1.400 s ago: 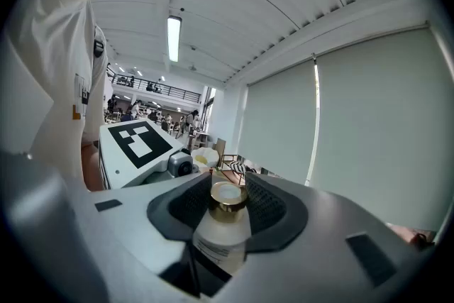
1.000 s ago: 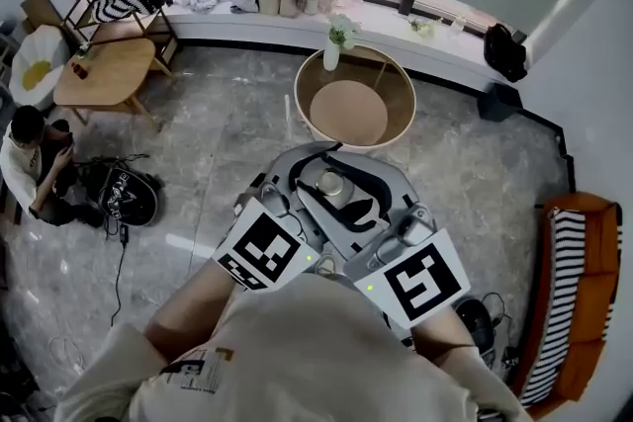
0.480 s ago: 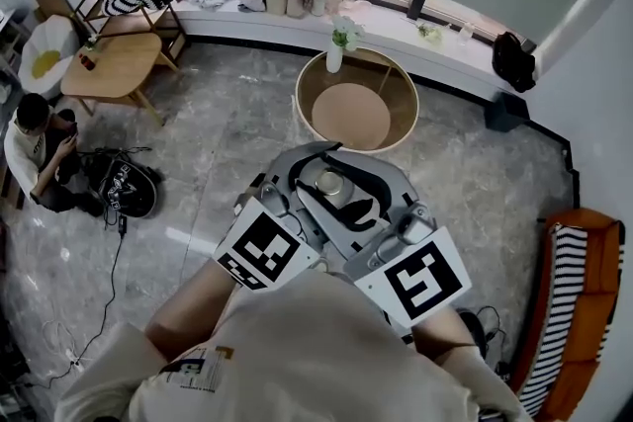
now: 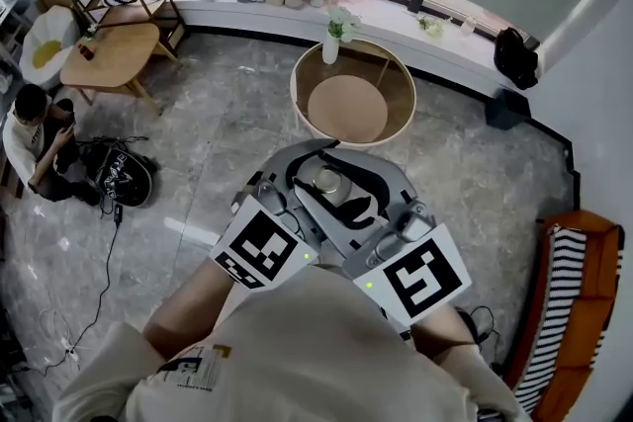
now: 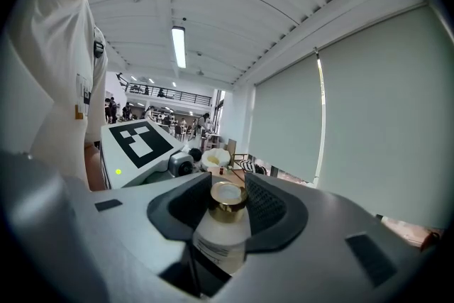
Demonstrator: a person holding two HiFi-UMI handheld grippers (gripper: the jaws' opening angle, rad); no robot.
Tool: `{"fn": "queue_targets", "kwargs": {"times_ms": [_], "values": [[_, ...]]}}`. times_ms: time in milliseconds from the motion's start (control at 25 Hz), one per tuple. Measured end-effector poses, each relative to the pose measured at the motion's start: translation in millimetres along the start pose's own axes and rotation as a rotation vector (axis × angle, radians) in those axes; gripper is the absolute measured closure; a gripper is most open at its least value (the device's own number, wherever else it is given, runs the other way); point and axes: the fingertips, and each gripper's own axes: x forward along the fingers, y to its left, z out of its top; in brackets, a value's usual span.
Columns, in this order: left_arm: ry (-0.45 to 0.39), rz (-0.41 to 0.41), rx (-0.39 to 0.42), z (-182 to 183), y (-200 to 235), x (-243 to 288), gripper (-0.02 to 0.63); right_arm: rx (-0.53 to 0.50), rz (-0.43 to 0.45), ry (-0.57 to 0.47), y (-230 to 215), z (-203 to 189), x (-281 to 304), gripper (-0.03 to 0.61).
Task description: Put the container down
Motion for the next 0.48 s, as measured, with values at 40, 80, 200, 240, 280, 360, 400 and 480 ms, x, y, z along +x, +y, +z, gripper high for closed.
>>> {"fn": "queue_targets", "kwargs": {"times_ms": [40,80,200,240,280,360,400,480], "values": [[0.001,0.003,0.001,0.1,0.3,0.9,0.272,-0.001,0.002,-0.001,-0.7,-0.4,-0.5,0.434],[0.001,0.006,0.003,-0.2,0.8,1.2,0.272,-0.002,0.002,-0.002,-1.0,-0.9,-0.3,0.434],[-0.002,0.009,0.009,-3.4,4.4,1.3,0.272,-0.010,0.001,-0.008,-1.5,-3.3,3.5,0.434],[-0.004,0.008,0.011,-4.7,6.4,1.9,0.272,-0.014,0.000,-0.008,-2.4,-4.5,5.3,0.434],[-0.006,0.007,0.014,-6.0,8.6,2.8,0.272,-0.018,-0.003,-0.008,-3.8,-5.8,7.4,0.434],[-0.013,0.005,0.019,-8.3,13.8,5.4,0.272,-0.025,-0.010,-0.009,-7.6,-8.0,12.0,0.434],[-0.017,0.003,0.020,-9.3,16.7,7.1,0.272,-0.027,-0.013,-0.009,-10.0,-8.9,14.6,0.434],[-0.025,-0.002,0.020,-11.3,23.7,11.5,0.272,-0.032,-0.016,-0.006,-16.3,-11.6,20.2,0.434]]}}
